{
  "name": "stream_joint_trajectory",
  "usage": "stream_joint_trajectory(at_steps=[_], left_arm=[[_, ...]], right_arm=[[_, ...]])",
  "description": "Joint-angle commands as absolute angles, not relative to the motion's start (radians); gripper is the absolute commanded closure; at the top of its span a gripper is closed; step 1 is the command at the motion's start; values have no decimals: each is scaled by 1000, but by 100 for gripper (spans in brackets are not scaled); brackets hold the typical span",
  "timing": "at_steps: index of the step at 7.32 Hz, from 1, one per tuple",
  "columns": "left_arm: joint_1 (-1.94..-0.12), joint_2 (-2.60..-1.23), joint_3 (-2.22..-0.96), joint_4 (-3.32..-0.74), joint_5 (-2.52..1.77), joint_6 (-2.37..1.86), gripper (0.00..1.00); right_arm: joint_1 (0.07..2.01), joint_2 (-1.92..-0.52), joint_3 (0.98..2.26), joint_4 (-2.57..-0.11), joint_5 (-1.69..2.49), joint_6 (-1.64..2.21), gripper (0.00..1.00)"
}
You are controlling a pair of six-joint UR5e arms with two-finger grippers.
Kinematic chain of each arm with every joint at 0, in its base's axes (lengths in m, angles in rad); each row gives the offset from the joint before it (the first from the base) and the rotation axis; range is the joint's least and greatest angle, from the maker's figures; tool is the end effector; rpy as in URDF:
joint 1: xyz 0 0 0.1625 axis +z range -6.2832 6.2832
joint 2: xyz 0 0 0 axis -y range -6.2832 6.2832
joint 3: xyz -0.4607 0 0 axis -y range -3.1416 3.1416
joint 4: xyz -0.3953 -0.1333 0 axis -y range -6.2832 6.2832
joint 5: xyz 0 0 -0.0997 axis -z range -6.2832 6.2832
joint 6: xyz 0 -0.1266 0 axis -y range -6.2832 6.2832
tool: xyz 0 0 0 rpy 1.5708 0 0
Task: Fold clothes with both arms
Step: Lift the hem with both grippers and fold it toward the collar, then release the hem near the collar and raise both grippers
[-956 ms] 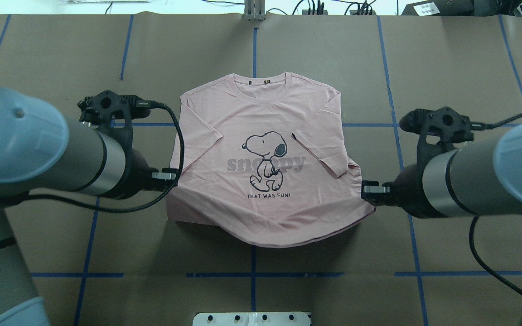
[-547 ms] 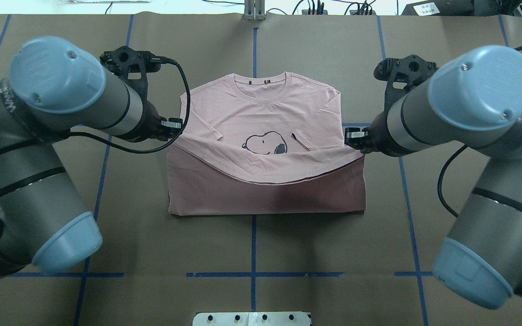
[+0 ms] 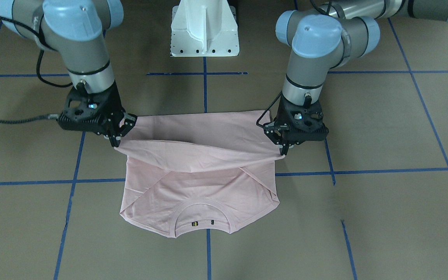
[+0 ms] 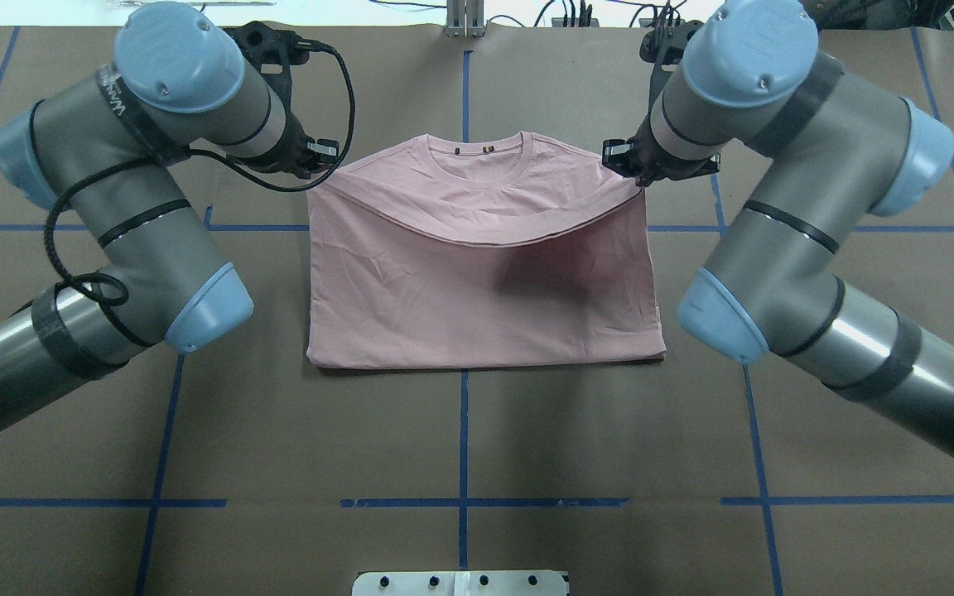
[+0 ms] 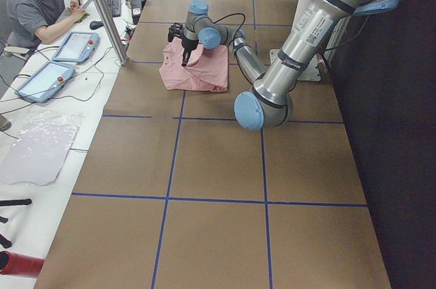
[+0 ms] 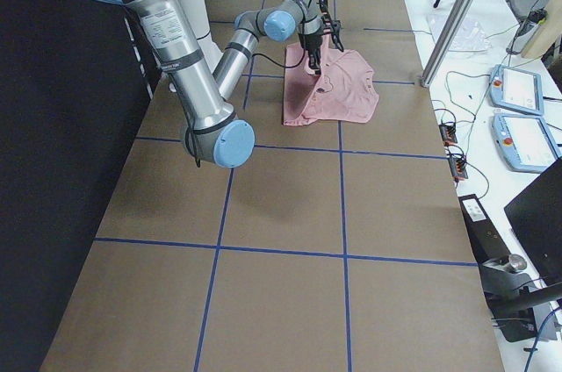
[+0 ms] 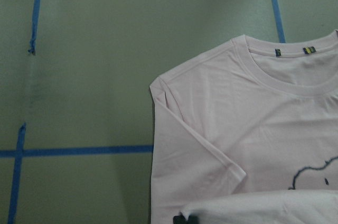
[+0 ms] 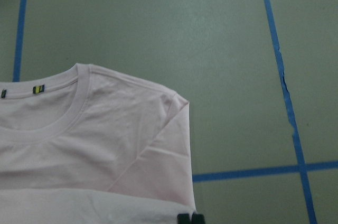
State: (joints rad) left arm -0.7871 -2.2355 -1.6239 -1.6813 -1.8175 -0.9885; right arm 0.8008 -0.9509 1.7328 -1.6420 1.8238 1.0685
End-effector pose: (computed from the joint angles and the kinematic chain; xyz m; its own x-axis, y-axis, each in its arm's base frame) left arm 0.4497 -0.5963 0.2747 0.7065 0.0466 -0.7062 0.2051 0.9415 0.2673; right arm -0.4169 -0.5759 0.2868 0.7423 0.0960 0.6631 -0.2556 0.9554 0.1478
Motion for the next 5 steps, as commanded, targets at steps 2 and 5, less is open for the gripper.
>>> stream_joint_trajectory(at_steps=[2,5], left_arm=[[-842,-2332,-1219,-1981,-1787,-895,1],[-851,-2316,-1238,-2006,-1782,-844,0]], right_arm=[[883,-824,1227,-1303,1844,976,1],[890,-813,1210,-1292,1847,948,0]])
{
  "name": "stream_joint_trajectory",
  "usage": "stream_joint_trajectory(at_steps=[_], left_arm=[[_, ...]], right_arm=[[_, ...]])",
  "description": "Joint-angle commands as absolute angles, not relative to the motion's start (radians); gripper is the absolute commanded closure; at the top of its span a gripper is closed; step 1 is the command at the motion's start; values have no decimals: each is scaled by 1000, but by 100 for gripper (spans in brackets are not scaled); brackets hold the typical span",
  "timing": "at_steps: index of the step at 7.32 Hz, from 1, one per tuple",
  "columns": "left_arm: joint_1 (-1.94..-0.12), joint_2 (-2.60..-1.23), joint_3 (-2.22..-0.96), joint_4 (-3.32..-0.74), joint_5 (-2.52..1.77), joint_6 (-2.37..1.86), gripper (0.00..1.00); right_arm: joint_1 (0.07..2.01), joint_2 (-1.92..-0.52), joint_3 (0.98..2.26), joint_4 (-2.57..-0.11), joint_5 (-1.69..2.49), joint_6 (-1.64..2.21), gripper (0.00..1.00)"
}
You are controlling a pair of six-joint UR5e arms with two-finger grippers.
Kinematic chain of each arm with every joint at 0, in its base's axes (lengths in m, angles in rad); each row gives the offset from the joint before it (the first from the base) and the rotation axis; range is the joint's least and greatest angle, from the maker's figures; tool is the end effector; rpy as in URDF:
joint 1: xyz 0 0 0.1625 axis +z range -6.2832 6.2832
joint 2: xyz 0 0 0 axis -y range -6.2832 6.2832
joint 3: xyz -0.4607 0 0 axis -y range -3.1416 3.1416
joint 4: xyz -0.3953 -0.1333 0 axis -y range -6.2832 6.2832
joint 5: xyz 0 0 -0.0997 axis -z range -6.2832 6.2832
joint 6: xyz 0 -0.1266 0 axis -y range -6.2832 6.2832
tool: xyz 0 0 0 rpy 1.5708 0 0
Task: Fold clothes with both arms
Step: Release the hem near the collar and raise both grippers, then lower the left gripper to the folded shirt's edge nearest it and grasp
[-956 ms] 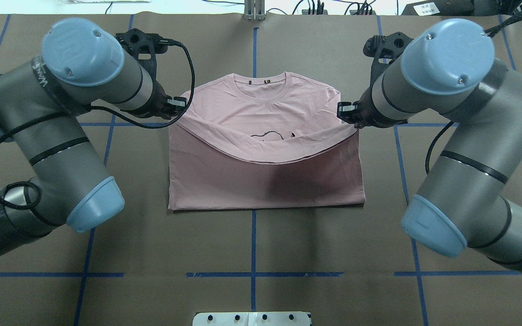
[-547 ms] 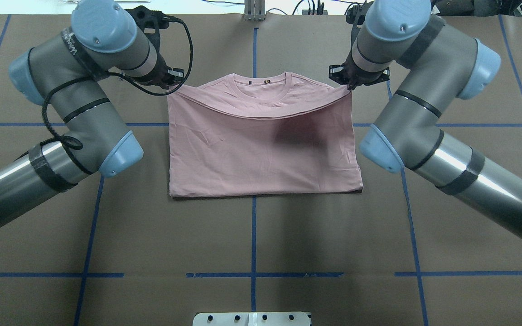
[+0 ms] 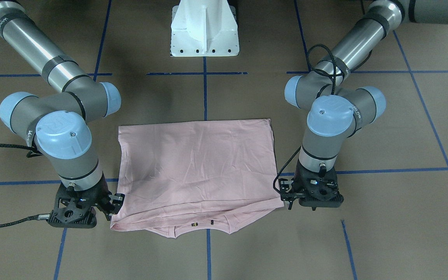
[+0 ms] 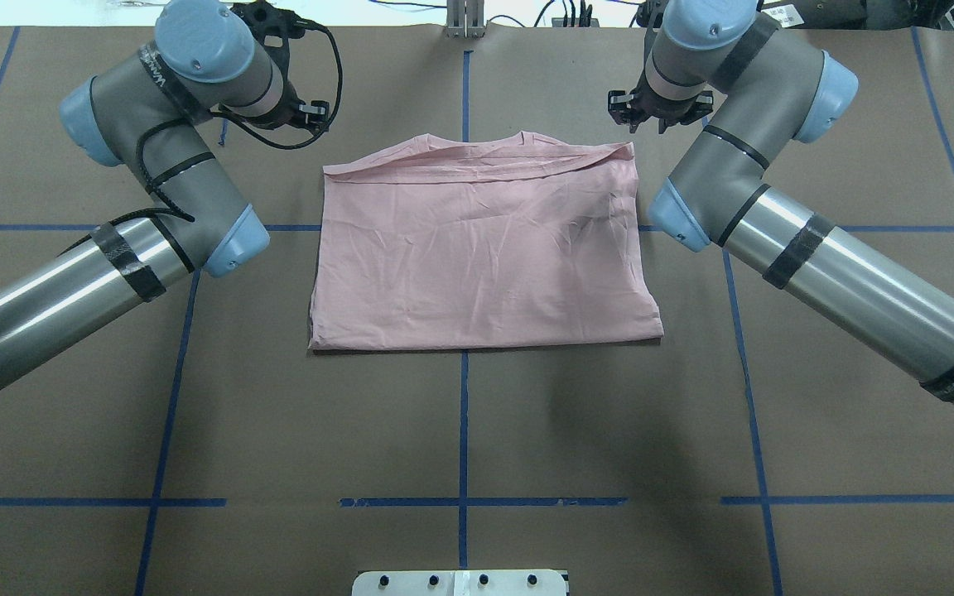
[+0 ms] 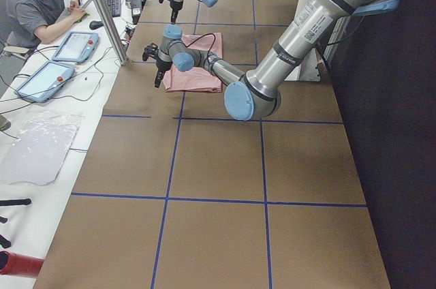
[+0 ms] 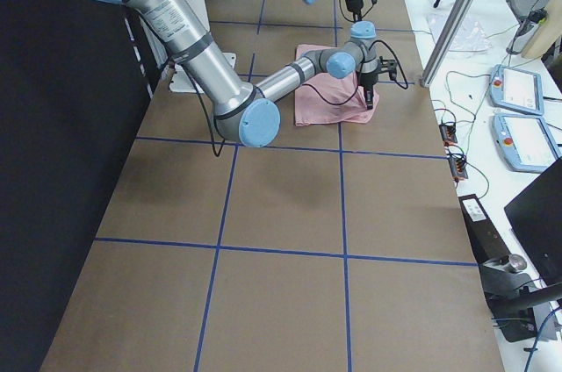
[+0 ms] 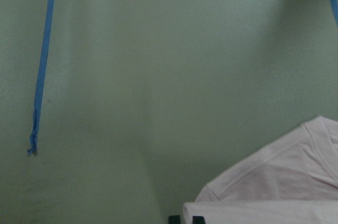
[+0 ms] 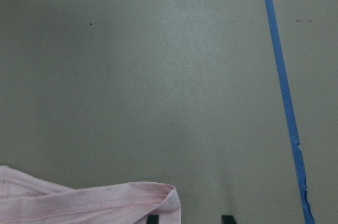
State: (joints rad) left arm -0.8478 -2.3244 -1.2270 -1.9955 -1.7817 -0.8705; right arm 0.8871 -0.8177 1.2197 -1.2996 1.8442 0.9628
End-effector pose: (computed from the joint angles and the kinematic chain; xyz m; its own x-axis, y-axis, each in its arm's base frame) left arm 0.4734 -0.6979 0.3502 0.7461 0.1069 -0.6572 0.1958 0.9081 0.3700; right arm -0.4492 -0.7082 0.3771 0.7710 0.0755 0.6323 -0.2433 0.9526 0.1829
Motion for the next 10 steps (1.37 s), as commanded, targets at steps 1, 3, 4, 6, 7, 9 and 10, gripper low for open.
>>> stream_joint_trajectory(at_steps=[1,3,4,6,7,9,10], left_arm=[[-850,-2265,-1320,-2011,-1784,-844,0],[-789,-2112,-1554,-2006,-1786,-862,0],[-749,-2045,-1644,-2008,-1786,-938,0],[-632,-2000,-1692,-2010,-1776,-1160,10],[-580,-1984,-1690,-2016,-1769,-1230,26],[-549,-1980,-1690,-2016,-1746,-1246,30],[-543,-1982,-1692,-2016,-1746,-1247,30]], right_arm=[[896,-813,1218,-1293,1867,918,0],[917,-851,1303,-1301,1968,899,0],[916,-889,1365,-1301,1970,899,0],[916,-900,1388,-1302,1968,899,0],[916,-900,1393,-1302,1968,900,0],[916,-900,1393,-1301,1968,900,0],[916,-900,1391,-1301,1970,899,0]])
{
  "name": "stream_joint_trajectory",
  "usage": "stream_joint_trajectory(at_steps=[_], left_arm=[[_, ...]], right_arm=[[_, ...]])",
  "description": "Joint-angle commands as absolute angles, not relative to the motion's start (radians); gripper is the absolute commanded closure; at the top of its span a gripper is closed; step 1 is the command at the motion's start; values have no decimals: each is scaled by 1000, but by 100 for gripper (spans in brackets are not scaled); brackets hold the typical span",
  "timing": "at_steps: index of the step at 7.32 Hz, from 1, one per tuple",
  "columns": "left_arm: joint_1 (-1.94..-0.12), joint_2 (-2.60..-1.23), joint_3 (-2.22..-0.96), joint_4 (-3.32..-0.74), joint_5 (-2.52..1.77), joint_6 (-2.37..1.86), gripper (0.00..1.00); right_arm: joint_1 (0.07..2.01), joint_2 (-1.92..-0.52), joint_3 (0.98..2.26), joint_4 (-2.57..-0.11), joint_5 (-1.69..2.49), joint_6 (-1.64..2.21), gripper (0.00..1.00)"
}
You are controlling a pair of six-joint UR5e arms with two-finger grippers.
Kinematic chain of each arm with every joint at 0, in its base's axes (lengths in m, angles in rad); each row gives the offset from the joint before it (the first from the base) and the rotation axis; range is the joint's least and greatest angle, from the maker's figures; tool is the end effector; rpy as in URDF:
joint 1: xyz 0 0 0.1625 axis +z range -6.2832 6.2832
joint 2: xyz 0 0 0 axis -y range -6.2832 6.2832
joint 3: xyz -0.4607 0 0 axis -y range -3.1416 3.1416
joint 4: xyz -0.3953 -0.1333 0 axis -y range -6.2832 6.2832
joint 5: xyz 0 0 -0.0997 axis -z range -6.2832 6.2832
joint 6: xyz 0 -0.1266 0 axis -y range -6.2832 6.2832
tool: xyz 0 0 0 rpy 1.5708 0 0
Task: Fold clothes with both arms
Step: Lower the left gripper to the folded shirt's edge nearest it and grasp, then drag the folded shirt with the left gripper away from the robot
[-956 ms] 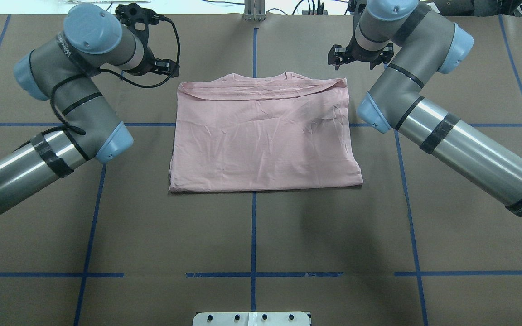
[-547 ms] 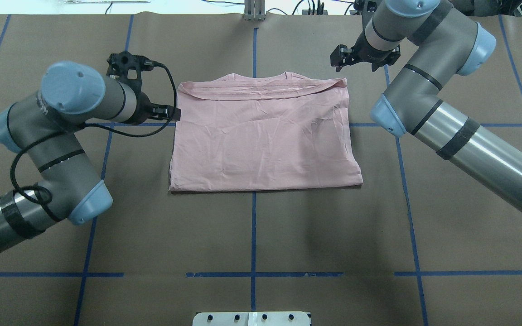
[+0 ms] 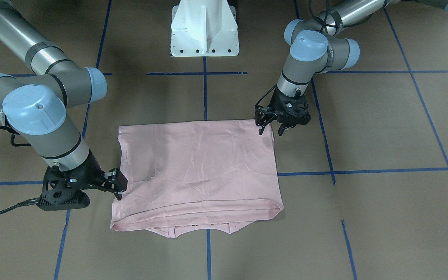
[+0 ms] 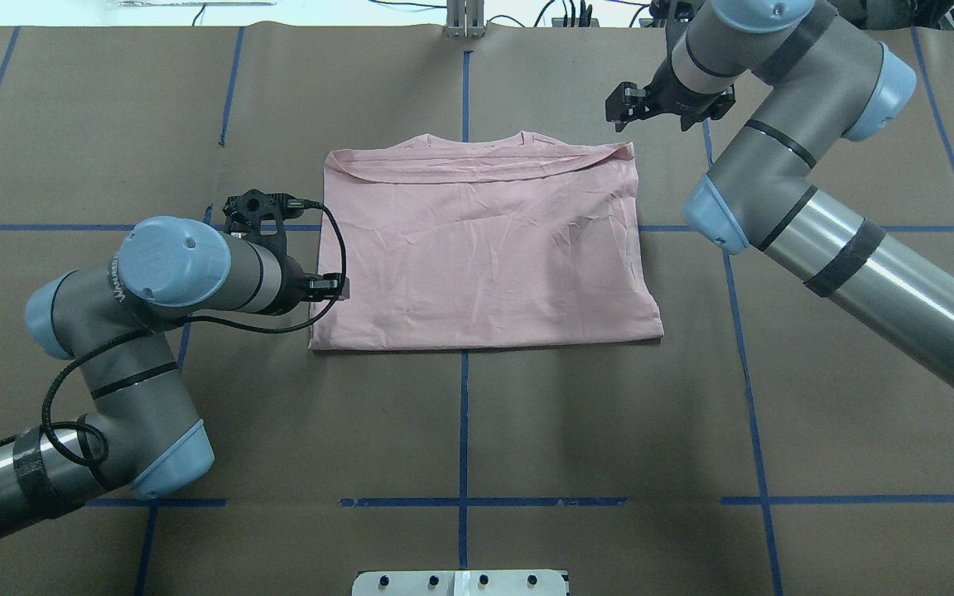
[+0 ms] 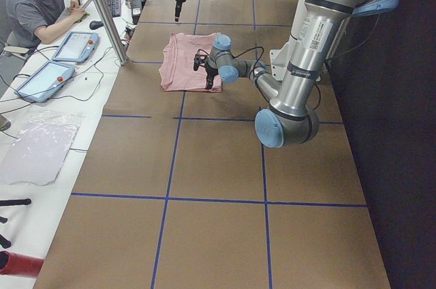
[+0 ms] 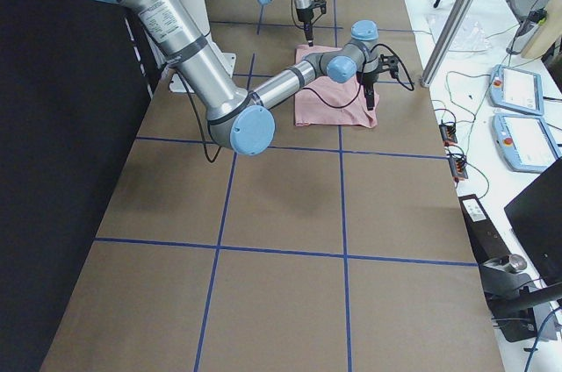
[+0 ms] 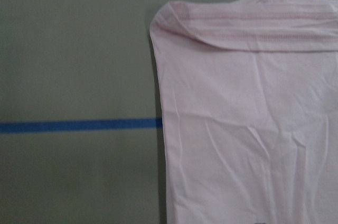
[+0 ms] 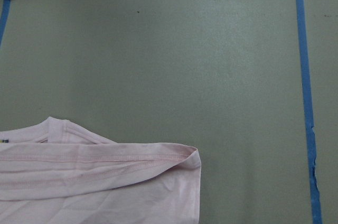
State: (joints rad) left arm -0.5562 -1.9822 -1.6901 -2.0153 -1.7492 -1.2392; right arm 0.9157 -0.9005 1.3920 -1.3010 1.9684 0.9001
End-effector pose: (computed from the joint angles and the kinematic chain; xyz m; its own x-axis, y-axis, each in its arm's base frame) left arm 0.5226 -0.4554 0.3720 0.5790 0.0173 -0.8151 0.2182 0.9600 0.1754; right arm -0.4129 -0.6757 0.3527 0.6988 -0.0310 0.7147 -0.1711 0.9628 0.2092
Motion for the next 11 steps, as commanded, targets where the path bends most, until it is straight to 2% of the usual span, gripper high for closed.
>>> stream_joint_trajectory(at_steps=[1,3,5,8,9,11], left_arm=[[-531,-1980,-1690,-2016,-1744,-1246,30],[-506,-1967,-1692,-2016,-1743,-1246,30],[-492,-1965,-1692,-2016,-1741,-1247,43],[-469,-1960,-1695,-2016,-1741,-1247,90],[-469,-1960,-1697,-2016,-1740,-1246,100],[-469,-1858,-1799,-2016,-1747,-1208,100]], right_arm=[[916,-900,1393,-1301,1968,900,0],[917,-902,1393,-1301,1968,900,0],[917,-905,1393,-1301,1967,900,0],[917,-907,1394,-1301,1965,900,0],[917,-908,1393,-1299,1965,899,0],[916,-908,1394,-1299,1962,899,0]])
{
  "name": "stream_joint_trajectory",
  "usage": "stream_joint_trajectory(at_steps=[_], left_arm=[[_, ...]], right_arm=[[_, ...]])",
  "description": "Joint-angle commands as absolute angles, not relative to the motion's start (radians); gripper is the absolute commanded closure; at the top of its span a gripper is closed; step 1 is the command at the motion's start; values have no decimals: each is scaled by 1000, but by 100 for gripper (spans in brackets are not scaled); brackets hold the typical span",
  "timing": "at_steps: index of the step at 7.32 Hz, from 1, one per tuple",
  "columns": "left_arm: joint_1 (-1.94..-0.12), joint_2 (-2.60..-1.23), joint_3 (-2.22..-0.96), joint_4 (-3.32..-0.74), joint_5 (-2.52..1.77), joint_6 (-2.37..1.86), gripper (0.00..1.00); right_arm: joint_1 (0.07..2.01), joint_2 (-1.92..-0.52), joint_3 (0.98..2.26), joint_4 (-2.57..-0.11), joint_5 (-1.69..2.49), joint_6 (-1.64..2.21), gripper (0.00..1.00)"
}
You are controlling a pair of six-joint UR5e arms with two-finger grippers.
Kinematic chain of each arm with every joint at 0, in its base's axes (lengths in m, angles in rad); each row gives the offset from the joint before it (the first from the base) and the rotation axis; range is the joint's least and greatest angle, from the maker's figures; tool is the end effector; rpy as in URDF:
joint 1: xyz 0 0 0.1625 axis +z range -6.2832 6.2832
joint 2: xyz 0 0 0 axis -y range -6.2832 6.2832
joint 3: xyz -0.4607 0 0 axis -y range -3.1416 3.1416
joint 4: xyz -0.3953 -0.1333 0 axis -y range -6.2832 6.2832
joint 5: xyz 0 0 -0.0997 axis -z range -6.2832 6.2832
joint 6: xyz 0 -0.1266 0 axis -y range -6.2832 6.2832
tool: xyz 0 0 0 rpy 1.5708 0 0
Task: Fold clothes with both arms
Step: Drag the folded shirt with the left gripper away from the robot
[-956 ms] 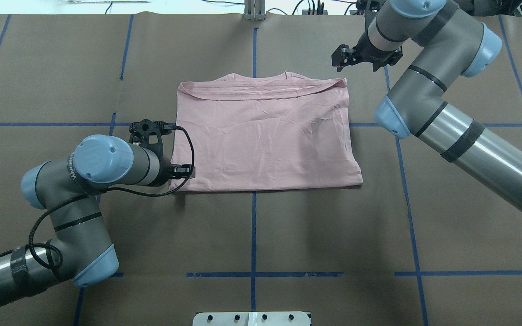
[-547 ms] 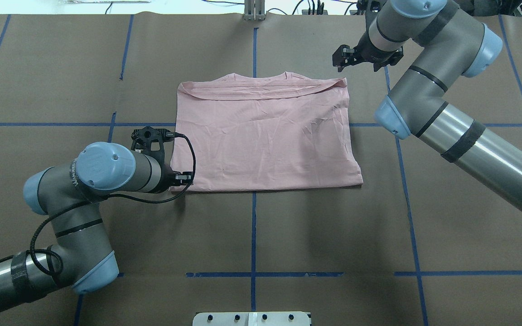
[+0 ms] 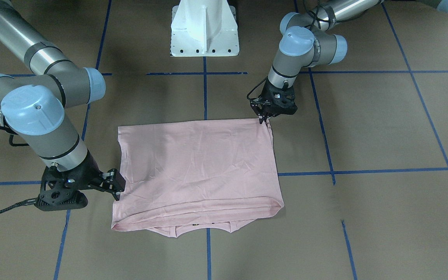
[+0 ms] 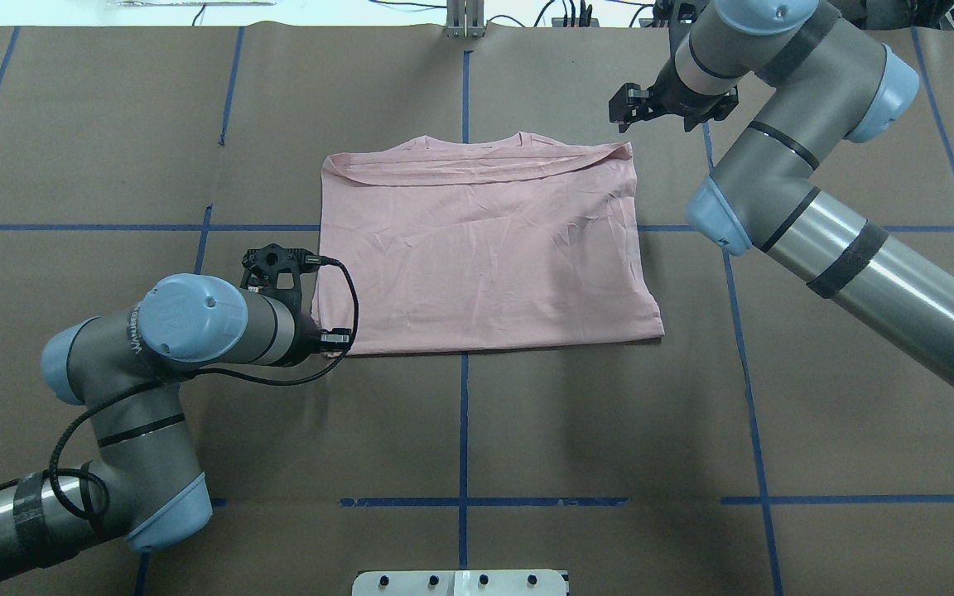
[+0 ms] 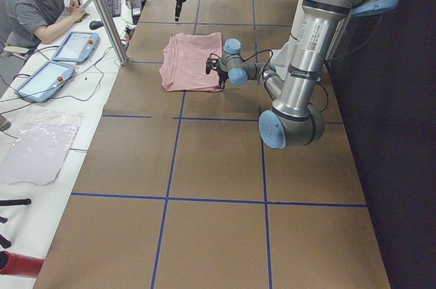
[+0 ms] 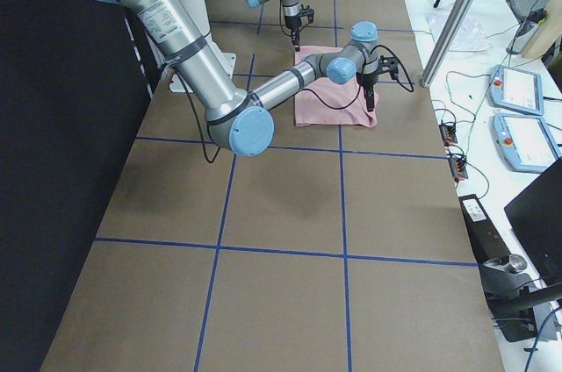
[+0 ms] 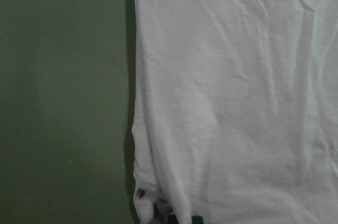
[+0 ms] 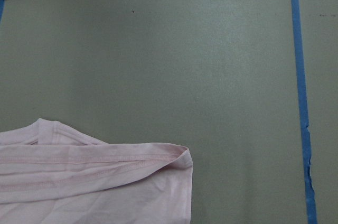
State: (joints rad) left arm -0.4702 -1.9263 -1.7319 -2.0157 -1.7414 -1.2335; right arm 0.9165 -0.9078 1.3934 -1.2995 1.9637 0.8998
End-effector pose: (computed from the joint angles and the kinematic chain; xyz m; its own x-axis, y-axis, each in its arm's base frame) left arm 0.5408 -0.4003 0.3888 0.5881 0.0669 -0.8060 0.1354 0.9744 0.1797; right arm -0.4110 -0.6753 0.3577 0.7028 -0.0275 0.7109 -0.1737 0.9624 0.2090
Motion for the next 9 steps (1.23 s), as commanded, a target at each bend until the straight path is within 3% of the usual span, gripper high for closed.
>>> stream_joint_trajectory(at_steps=[1,3,5,7,9], left_arm=[[-469,-1791,-1849,-2016,-1749,-1127,100],[-571,-1785,-1789,-2019,-1730,-940,100],[-740,-1868,-1624,-2063,-1730,-773,100],[-872,-2064,-1324,-2130,-1730,-680,100],[-929,-2320,-883,-2352,-1677,-614,100]], right_arm=[[916,-908,1394,-1299,1959,900,0],[905,-905,1396,-1298,1957,913,0],[885,-907,1417,-1298,1956,919,0],[876,-907,1419,-1298,1956,930,0],[871,-910,1430,-1298,1954,945,0]])
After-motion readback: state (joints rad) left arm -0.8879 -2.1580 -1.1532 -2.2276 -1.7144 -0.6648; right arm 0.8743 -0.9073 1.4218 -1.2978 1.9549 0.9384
